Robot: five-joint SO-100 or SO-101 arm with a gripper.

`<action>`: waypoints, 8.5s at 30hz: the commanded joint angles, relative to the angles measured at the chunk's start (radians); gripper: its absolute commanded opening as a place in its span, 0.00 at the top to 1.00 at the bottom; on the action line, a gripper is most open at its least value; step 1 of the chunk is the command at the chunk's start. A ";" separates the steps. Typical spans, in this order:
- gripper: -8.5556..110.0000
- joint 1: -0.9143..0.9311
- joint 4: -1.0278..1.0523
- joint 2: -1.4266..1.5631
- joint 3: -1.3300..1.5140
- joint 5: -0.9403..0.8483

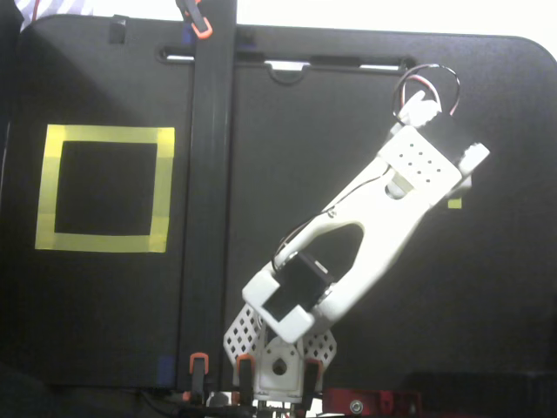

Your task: Grasp the block and place it in the designated area.

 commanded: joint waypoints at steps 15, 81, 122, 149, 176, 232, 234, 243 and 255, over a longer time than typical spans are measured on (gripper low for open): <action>0.74 -0.471 -0.061 -0.035 -0.060 0.512; 0.74 -1.559 -0.267 -0.511 -0.267 1.542; 0.57 -1.572 -0.394 -0.726 -0.267 1.557; 0.55 -1.566 -0.265 -0.611 -0.298 1.536; 0.55 -1.523 -0.051 -0.247 -0.319 1.493; 0.93 -1.387 -0.150 -0.288 -0.322 2.505; 0.93 -1.344 -0.163 -0.301 -0.322 2.505; 0.93 -1.086 -0.198 -0.336 -0.324 2.494; 0.93 -0.709 -0.216 -0.357 -0.325 2.401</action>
